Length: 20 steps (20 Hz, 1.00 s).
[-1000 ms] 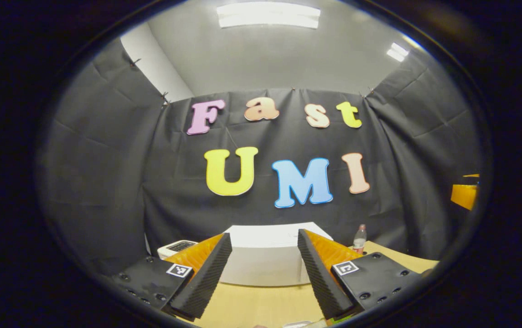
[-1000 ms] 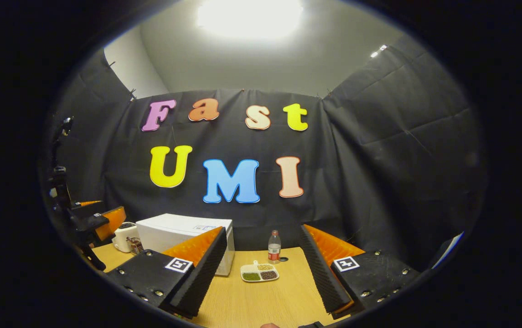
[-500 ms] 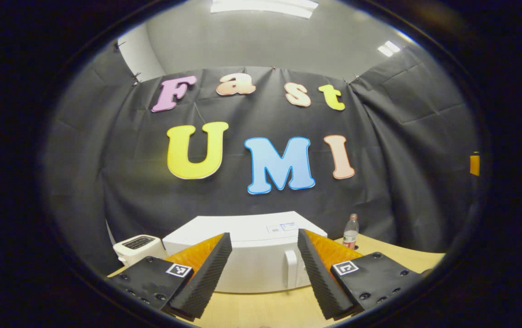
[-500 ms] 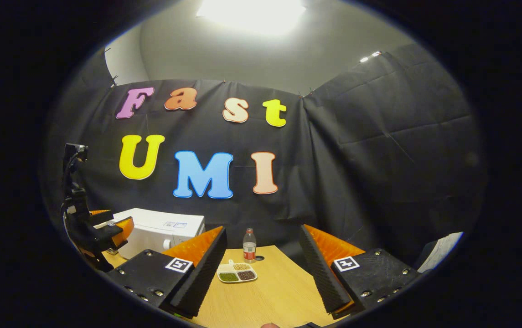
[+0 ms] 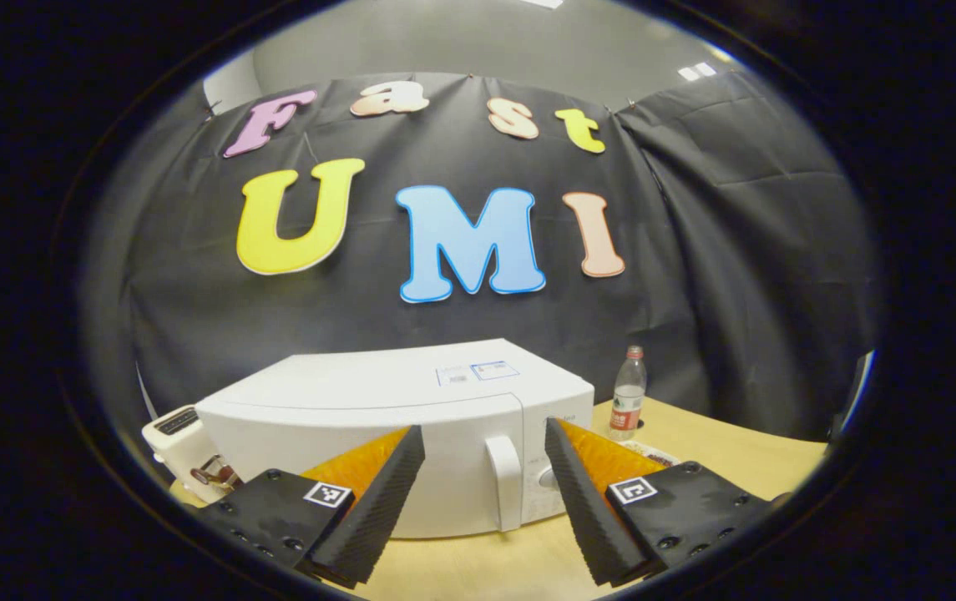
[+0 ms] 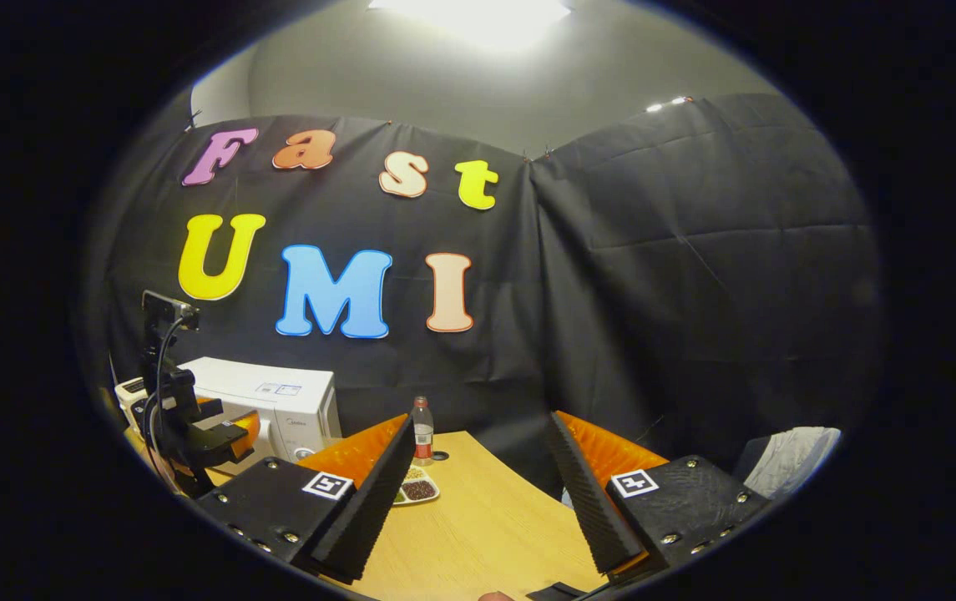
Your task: Open the microwave oven with the left hand, put the food in, and close the microwave oven.
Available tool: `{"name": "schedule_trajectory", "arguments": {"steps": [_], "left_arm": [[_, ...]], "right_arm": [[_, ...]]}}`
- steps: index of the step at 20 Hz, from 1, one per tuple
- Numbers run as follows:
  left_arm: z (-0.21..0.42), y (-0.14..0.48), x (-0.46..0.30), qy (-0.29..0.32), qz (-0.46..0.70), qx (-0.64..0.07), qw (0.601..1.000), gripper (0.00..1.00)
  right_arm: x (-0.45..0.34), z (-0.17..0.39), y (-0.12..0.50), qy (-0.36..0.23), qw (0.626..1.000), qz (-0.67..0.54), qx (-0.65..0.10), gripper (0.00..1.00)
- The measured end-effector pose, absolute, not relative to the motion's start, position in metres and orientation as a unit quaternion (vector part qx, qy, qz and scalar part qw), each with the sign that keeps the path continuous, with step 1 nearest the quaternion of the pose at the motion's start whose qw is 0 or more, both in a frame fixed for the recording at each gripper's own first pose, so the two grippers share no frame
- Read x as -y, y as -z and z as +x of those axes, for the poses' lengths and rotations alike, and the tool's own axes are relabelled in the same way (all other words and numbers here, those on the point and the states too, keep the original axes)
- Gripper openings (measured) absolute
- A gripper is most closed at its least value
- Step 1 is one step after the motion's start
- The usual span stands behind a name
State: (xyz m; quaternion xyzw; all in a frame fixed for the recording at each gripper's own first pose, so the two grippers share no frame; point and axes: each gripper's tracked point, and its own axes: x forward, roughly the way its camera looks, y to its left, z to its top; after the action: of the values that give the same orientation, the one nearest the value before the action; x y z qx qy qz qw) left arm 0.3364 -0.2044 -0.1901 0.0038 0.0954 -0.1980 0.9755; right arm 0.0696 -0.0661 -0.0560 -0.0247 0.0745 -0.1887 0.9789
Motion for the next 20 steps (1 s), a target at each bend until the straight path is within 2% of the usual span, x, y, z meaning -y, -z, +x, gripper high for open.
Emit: {"name": "schedule_trajectory", "arguments": {"steps": [1,5,7,8,9,11,15,20], "left_arm": [[0.342,0.199,0.209,0.201,0.003,-0.105,0.974,0.94],[0.354,0.239,0.225,0.205,0.0,-0.14,0.969,0.99],[0.356,0.253,0.229,0.207,-0.001,-0.155,0.966,0.89],[0.356,0.258,0.229,0.204,0.001,-0.156,0.966,0.88],[0.357,0.26,0.23,0.204,0.003,-0.159,0.966,0.75],[0.36,0.263,0.23,0.202,0.005,-0.161,0.966,0.72],[0.362,0.266,0.238,0.206,0.008,-0.161,0.965,0.42],[0.36,0.267,0.237,0.191,0.003,-0.168,0.967,0.32]], "right_arm": [[0.066,0.069,0.056,0.192,0.978,-0.029,-0.077,0.96],[0.072,0.066,0.06,0.207,0.974,-0.04,-0.088,0.96],[0.075,0.064,0.061,0.213,0.972,-0.041,-0.094,0.96],[0.076,0.062,0.062,0.215,0.971,-0.042,-0.096,0.96],[0.077,0.061,0.062,0.216,0.971,-0.044,-0.098,0.96],[0.079,0.058,0.061,0.216,0.97,-0.05,-0.099,0.96],[0.082,0.052,0.056,0.216,0.97,-0.053,-0.097,0.96],[0.086,0.041,0.056,0.209,0.971,-0.057,-0.1,0.96]]}}
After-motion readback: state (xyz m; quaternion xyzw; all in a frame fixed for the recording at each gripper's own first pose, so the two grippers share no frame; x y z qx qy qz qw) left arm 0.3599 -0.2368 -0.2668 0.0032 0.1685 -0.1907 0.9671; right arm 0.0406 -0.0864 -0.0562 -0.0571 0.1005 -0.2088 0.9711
